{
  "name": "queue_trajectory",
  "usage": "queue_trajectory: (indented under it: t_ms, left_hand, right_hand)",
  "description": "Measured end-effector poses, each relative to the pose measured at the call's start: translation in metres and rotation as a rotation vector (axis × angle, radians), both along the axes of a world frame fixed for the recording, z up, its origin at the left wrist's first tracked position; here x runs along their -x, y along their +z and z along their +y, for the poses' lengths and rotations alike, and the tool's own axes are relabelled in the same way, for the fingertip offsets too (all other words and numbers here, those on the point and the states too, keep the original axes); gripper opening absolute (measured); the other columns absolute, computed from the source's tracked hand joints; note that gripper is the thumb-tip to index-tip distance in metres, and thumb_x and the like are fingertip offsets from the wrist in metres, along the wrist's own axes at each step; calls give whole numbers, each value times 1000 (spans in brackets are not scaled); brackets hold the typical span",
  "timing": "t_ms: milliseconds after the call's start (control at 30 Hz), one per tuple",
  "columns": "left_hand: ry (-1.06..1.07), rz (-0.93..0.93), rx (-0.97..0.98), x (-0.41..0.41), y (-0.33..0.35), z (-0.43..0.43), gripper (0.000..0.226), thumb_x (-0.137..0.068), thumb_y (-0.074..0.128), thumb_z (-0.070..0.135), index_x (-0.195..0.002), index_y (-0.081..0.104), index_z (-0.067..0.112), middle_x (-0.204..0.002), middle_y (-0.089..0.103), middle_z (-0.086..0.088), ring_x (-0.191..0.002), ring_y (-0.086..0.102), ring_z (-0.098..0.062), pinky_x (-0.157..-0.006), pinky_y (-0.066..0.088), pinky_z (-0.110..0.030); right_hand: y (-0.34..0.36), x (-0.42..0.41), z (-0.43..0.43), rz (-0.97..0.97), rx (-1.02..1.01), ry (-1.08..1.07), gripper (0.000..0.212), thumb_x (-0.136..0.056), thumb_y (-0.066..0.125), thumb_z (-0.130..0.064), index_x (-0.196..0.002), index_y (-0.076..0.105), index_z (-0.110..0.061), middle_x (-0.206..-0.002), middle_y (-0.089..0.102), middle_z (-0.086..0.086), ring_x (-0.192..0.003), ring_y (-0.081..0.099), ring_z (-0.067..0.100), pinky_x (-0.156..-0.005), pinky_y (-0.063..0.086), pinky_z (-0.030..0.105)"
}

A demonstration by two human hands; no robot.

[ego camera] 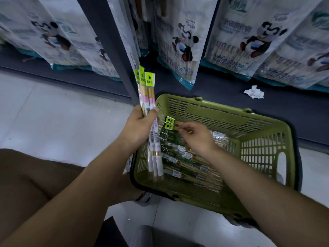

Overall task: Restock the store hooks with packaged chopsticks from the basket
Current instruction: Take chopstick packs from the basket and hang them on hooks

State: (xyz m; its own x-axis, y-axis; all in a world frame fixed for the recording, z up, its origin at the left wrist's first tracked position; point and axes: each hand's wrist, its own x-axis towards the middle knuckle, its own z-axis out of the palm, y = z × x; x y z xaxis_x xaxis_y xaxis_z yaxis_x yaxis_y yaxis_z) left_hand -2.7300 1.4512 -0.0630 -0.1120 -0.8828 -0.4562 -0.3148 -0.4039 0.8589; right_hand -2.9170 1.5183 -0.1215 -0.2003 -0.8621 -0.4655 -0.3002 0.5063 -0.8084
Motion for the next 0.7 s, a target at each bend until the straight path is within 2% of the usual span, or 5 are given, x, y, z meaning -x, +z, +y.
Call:
queue_trajectory:
  t_ms: [100, 233, 333, 500, 700]
  left_hand:
    - [-17, 55, -24, -5, -1, -3, 19, -104, 57, 32, -110, 55, 14, -83, 66, -9, -71, 71, -23, -67, 58, -39]
    - [38, 121, -54, -7, -5, 2, 23, -104, 58, 25, -114, 52, 6, -78, 64, -14, -57, 71, -27, -52, 57, -33]
    - [51, 162, -42, -6, -8, 1, 21, -104, 58, 22, -113, 53, 4, -72, 69, -11, -53, 68, -25, -51, 55, -32]
    - [45, 181, -41, 0, -8, 0, 18, -104, 59, 20, -115, 54, 8, -72, 71, -9, -51, 67, -23, -49, 54, -30]
    - [62, 190, -45, 1, -8, -2, 11, -104, 59, 19, -110, 54, 12, -72, 71, -9, -52, 67, -23, -49, 55, -31]
  right_hand:
    - [-35, 32, 1, 353, -136, 179, 35, -99, 63, -25, -134, 64, -19, -120, 71, 8, -86, 69, 25, -69, 47, 24]
    - [-69, 58, -6, 521, -227, 333, 53, -98, 63, -29, -148, 48, -19, -148, 49, 13, -116, 62, 35, -92, 48, 31]
    - [-82, 60, -10, 601, -253, 395, 59, -96, 65, -30, -150, 43, -19, -148, 44, 14, -128, 53, 36, -101, 47, 35]
    - [-97, 54, -9, 781, -344, 449, 45, -99, 62, -24, -142, 49, -20, -141, 44, 12, -119, 59, 36, -86, 54, 38]
    - [-102, 56, -11, 841, -325, 466, 29, -99, 56, -21, -129, 59, -19, -132, 53, 12, -112, 62, 35, -74, 47, 34]
